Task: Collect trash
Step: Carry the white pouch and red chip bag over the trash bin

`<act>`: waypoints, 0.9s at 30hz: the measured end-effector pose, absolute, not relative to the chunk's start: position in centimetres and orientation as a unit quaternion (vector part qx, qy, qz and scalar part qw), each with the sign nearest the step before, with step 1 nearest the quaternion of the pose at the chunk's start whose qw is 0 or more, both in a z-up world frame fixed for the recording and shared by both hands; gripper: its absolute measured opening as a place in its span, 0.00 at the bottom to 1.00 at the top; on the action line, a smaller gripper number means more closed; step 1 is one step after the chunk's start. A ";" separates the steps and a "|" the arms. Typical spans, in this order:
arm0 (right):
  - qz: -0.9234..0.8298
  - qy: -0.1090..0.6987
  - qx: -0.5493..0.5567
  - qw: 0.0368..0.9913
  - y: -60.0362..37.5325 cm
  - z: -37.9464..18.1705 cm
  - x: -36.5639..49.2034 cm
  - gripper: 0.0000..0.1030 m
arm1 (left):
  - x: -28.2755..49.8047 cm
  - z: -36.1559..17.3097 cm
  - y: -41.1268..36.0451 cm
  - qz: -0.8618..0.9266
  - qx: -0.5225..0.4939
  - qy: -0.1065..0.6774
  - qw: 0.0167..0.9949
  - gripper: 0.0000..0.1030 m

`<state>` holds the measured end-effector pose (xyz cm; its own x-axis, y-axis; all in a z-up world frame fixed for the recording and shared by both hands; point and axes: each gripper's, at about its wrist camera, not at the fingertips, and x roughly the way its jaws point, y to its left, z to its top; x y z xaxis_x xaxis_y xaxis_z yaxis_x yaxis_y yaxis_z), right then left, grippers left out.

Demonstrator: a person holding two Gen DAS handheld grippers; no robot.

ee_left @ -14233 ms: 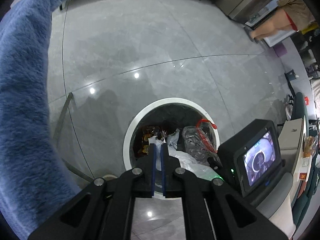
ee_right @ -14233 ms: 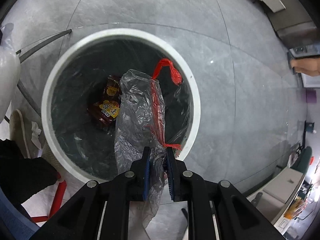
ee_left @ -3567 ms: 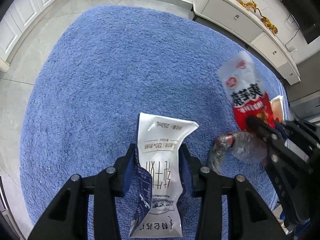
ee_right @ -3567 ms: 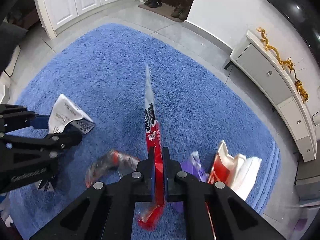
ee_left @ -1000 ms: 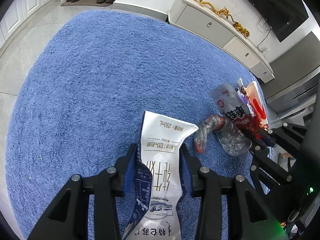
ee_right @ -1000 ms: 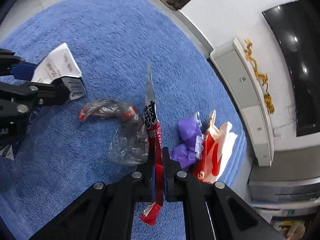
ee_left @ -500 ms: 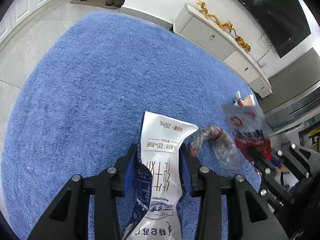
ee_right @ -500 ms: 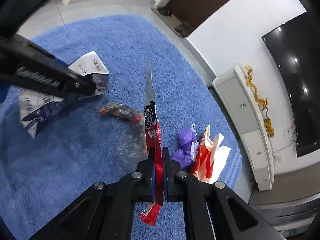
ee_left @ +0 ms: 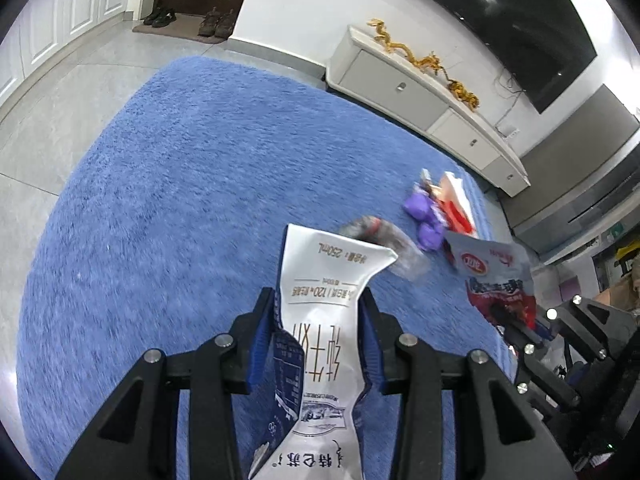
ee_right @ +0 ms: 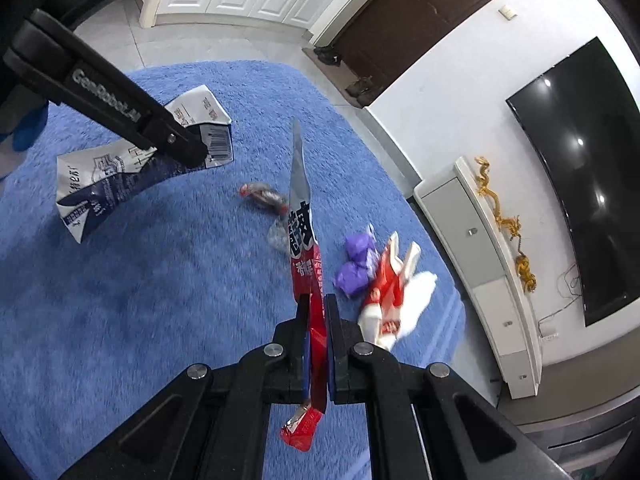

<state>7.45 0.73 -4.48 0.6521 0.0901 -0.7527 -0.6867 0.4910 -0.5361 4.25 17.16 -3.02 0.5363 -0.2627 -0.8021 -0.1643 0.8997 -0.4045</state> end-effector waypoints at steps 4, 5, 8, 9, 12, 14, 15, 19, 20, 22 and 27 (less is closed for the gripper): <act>0.229 0.341 -0.441 0.798 -1.4 -4.1 5.7 0.06 | 2.7 -1.5 14.7 -0.053 -0.213 0.473 0.853 0.37; 0.224 0.342 -0.442 0.799 -2.0 -4.1 5.4 0.06 | 2.5 -1.1 13.9 -0.061 -0.210 0.471 0.855 0.37; 0.203 0.348 -0.441 0.802 -4.3 -3.5 4.3 0.06 | 2.3 0.2 10.9 -0.091 -0.200 0.466 0.857 0.37; 0.195 0.349 -0.442 0.804 -5.1 -3.2 3.9 0.06 | 2.4 0.6 9.6 -0.101 -0.197 0.465 0.857 0.37; 0.162 0.348 -0.440 0.812 -8.2 -2.2 2.8 0.06 | 2.9 1.6 5.6 -0.131 -0.184 0.464 0.856 0.37; 0.139 0.347 -0.441 0.816 -10.2 -1.7 2.1 0.06 | 3.3 2.2 2.8 -0.148 -0.174 0.462 0.857 0.37; 0.123 0.345 -0.445 0.817 -11.5 -1.6 1.8 0.06 | 3.7 2.5 1.5 -0.156 -0.171 0.461 0.856 0.37; 0.079 0.353 -0.451 0.816 -16.1 -2.1 0.8 0.06 | 5.1 2.8 -4.6 -0.193 -0.167 0.464 0.848 0.37; 0.070 0.356 -0.454 0.814 -17.1 -2.4 0.8 0.06 | 5.4 2.8 -6.4 -0.202 -0.161 0.466 0.846 0.37; 0.047 0.363 -0.461 0.809 -19.5 -3.3 0.6 0.06 | 6.3 2.5 -10.0 -0.218 -0.147 0.471 0.842 0.37; 0.004 0.386 -0.477 0.790 -24.9 -6.1 0.7 0.06 | 8.3 1.7 -17.8 -0.240 -0.110 0.480 0.836 0.37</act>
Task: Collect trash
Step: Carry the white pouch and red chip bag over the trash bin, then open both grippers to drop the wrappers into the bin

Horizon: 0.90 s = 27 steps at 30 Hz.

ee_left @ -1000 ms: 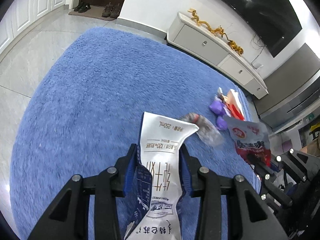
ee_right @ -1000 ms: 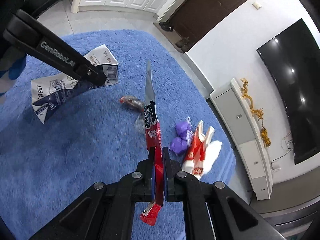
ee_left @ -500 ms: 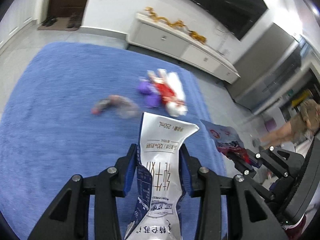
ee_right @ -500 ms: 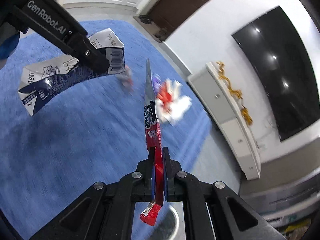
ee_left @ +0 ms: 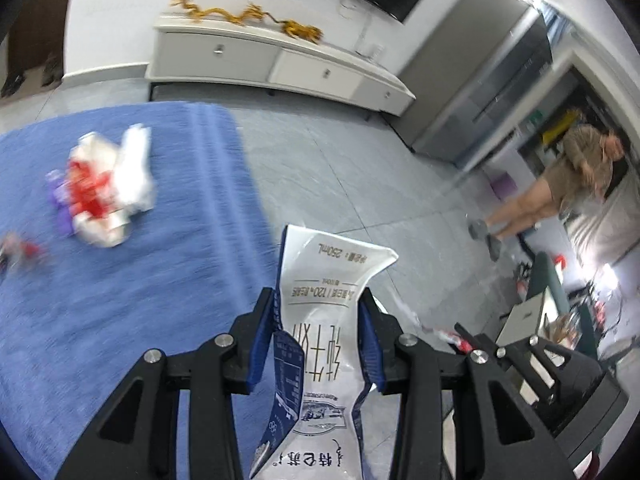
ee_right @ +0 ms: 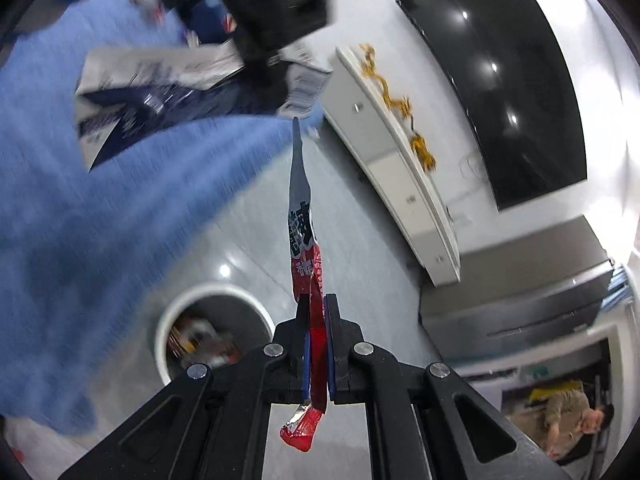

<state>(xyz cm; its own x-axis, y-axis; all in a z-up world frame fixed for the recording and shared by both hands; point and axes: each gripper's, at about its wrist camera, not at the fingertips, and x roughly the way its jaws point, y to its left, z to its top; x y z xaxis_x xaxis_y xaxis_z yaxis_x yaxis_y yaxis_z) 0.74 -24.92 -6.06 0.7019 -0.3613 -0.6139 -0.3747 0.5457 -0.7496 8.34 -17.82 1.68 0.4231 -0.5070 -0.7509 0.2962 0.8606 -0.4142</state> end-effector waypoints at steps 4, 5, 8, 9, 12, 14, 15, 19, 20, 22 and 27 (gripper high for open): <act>-0.030 0.413 -0.507 0.756 -29.0 -9.5 1.2 0.06 | 10.0 0.4 -23.6 -0.247 -0.071 0.490 0.833 0.37; -0.038 0.424 -0.518 0.742 -29.9 -10.8 1.5 0.06 | 10.4 0.0 -24.8 -0.247 -0.062 0.494 0.831 0.37; -0.052 0.451 -0.552 0.699 -32.1 -15.3 2.3 0.06 | 11.2 -1.9 -27.4 -0.247 -0.043 0.510 0.823 0.37; -0.049 0.469 -0.554 0.686 -32.6 -17.1 2.7 0.06 | 11.7 -2.6 -28.4 -0.246 -0.036 0.517 0.819 0.37; -0.044 0.499 -0.575 0.647 -34.3 -21.9 3.7 0.06 | 12.8 -5.1 -30.8 -0.241 -0.013 0.540 0.806 0.37; -0.032 0.527 -0.563 0.636 -35.4 -24.8 4.8 0.06 | 13.5 -6.9 -32.0 -0.238 0.001 0.556 0.796 0.37; -0.030 0.535 -0.561 0.631 -35.9 -25.9 5.4 0.06 | 14.0 -7.8 -32.6 -0.236 0.003 0.565 0.791 0.37; -0.021 0.562 -0.557 0.611 -37.3 -29.2 6.4 0.06 | 15.5 -10.9 -35.1 -0.236 0.015 0.594 0.769 0.37; -0.019 0.566 -0.556 0.608 -37.6 -29.7 6.4 0.06 | 15.8 -11.5 -35.8 -0.239 0.019 0.600 0.764 0.37; -0.013 0.576 -0.551 0.604 -38.3 -30.5 6.4 0.06 | 16.3 -12.7 -36.7 -0.243 0.027 0.610 0.754 0.37; 0.002 0.577 -0.558 0.597 -39.1 -32.2 5.1 0.12 | 16.7 -15.0 -38.8 -0.250 0.038 0.628 0.736 0.38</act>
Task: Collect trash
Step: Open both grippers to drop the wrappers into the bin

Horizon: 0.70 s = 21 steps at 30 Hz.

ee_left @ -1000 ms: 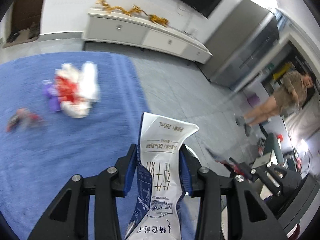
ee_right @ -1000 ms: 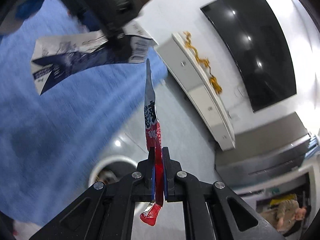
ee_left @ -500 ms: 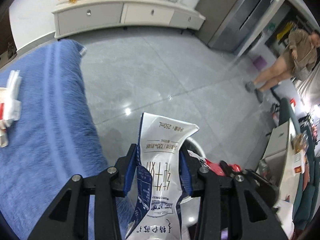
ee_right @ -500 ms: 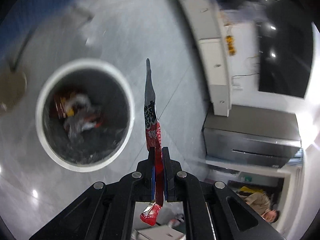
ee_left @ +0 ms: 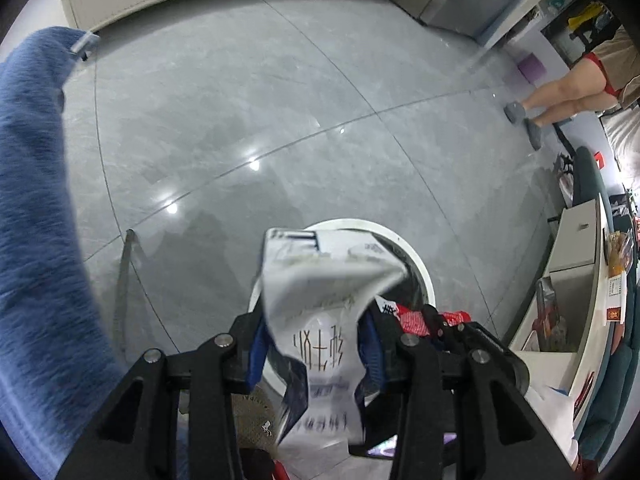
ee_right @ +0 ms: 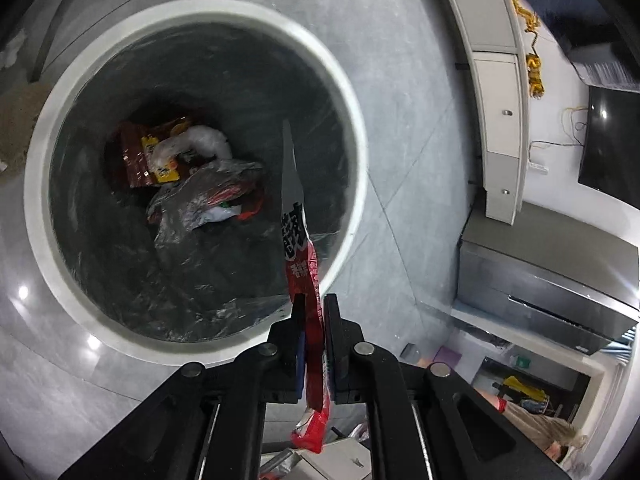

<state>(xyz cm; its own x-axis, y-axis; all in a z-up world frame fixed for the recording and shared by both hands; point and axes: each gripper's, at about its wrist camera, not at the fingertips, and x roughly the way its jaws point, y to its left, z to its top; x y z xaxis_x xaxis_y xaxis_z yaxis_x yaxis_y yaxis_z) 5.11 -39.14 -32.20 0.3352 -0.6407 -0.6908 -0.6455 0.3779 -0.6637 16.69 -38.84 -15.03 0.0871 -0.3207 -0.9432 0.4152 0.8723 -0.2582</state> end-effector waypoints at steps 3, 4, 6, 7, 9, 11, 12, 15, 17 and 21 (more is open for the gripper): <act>0.006 0.575 -0.553 0.602 -39.5 -32.7 4.8 0.30 | 16.5 -16.2 -39.9 -0.258 0.042 0.637 0.725 0.39; 0.006 0.574 -0.550 0.607 -39.6 -32.6 4.7 0.31 | 16.4 -16.5 -40.1 -0.260 0.045 0.639 0.723 0.39; 0.007 0.574 -0.541 0.615 -39.8 -32.3 4.6 0.35 | 16.0 -16.9 -40.3 -0.265 0.052 0.640 0.719 0.39; 0.007 0.574 -0.535 0.620 -39.9 -32.1 4.6 0.37 | 16.0 -16.8 -40.2 -0.268 0.051 0.641 0.718 0.40; 0.006 0.572 -0.526 0.629 -40.0 -31.6 4.5 0.37 | 15.9 -16.7 -40.0 -0.273 0.046 0.643 0.714 0.42; 0.008 0.571 -0.513 0.641 -39.9 -31.0 4.4 0.39 | 15.7 -16.4 -39.8 -0.279 0.044 0.642 0.713 0.45; 0.008 0.571 -0.508 0.645 -39.9 -30.8 4.4 0.41 | 15.6 -16.2 -39.8 -0.282 0.042 0.641 0.713 0.48; 0.007 0.565 -0.501 0.655 -39.6 -30.0 4.0 0.42 | 15.4 -15.8 -39.6 -0.292 0.039 0.638 0.711 0.50; 0.004 0.565 -0.493 0.662 -39.5 -29.5 3.7 0.42 | 15.1 -15.3 -39.6 -0.302 0.039 0.636 0.709 0.52; 0.000 0.563 -0.488 0.667 -39.5 -28.5 3.0 0.45 | 14.4 -14.5 -39.8 -0.319 0.037 0.634 0.703 0.53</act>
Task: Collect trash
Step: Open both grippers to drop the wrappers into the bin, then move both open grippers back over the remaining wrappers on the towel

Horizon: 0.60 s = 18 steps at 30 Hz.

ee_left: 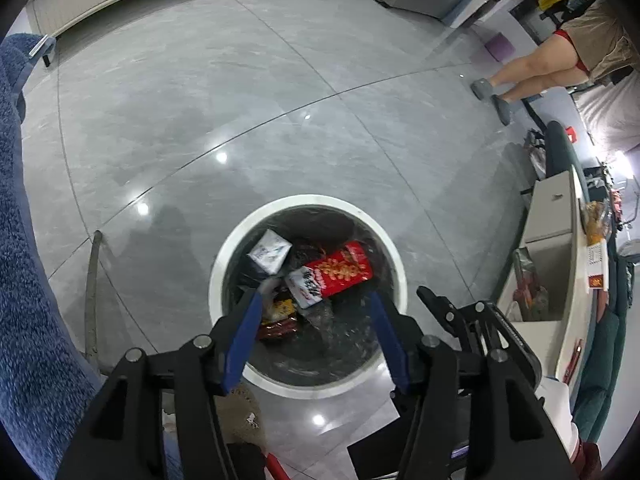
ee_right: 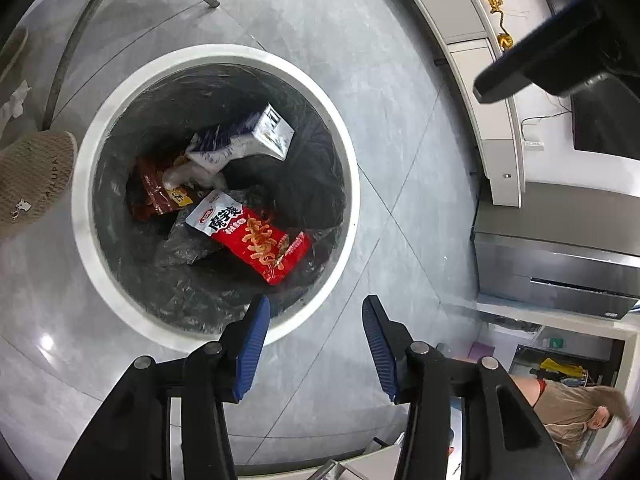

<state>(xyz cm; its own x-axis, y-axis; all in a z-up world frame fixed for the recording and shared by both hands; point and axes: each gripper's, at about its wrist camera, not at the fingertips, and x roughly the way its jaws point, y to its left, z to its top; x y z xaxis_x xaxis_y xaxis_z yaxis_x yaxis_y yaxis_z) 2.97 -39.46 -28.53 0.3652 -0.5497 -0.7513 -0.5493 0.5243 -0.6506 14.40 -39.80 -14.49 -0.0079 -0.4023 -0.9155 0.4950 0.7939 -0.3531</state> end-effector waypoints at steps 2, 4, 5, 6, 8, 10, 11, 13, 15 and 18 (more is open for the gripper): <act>-0.004 0.563 -0.483 0.670 -39.6 -28.0 2.6 0.45 | 14.1 -14.1 -39.8 -0.326 0.033 0.632 0.702 0.53; -0.008 0.563 -0.483 0.671 -39.7 -27.4 2.3 0.45 | 13.8 -13.3 -39.6 -0.332 0.026 0.629 0.702 0.53; -0.009 0.563 -0.484 0.670 -39.7 -27.1 2.1 0.45 | 13.8 -13.0 -39.3 -0.334 0.020 0.627 0.704 0.53; -0.010 0.563 -0.484 0.670 -39.6 -26.8 2.0 0.45 | 13.8 -12.5 -39.0 -0.336 0.015 0.624 0.706 0.53; -0.014 0.560 -0.486 0.671 -39.6 -26.1 1.8 0.45 | 13.6 -10.8 -38.0 -0.340 0.004 0.609 0.716 0.53; -0.021 0.558 -0.485 0.673 -39.5 -25.2 1.6 0.46 | 13.4 -9.1 -36.9 -0.341 -0.001 0.590 0.732 0.53; -0.025 0.556 -0.481 0.677 -39.5 -24.6 1.6 0.46 | 13.2 -8.0 -36.0 -0.339 -0.004 0.577 0.743 0.53; -0.035 0.554 -0.470 0.687 -39.4 -23.2 1.5 0.46 | 12.9 -6.1 -34.3 -0.334 -0.005 0.554 0.762 0.53; -0.044 0.550 -0.455 0.699 -39.1 -21.5 1.5 0.46 | 12.3 -4.1 -32.1 -0.329 -0.006 0.527 0.784 0.53; -0.057 0.539 -0.436 0.718 -38.1 -18.9 1.7 0.46 | 11.6 -2.1 -28.6 -0.316 -0.014 0.499 0.807 0.52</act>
<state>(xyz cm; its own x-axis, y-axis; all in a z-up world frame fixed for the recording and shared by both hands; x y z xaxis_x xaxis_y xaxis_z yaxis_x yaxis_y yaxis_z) 1.65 -38.10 -18.88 0.4122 -0.5528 -0.7242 -0.3884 0.6124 -0.6885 11.62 -28.56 -2.11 0.3032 -0.5242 -0.7958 0.4955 0.8000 -0.3382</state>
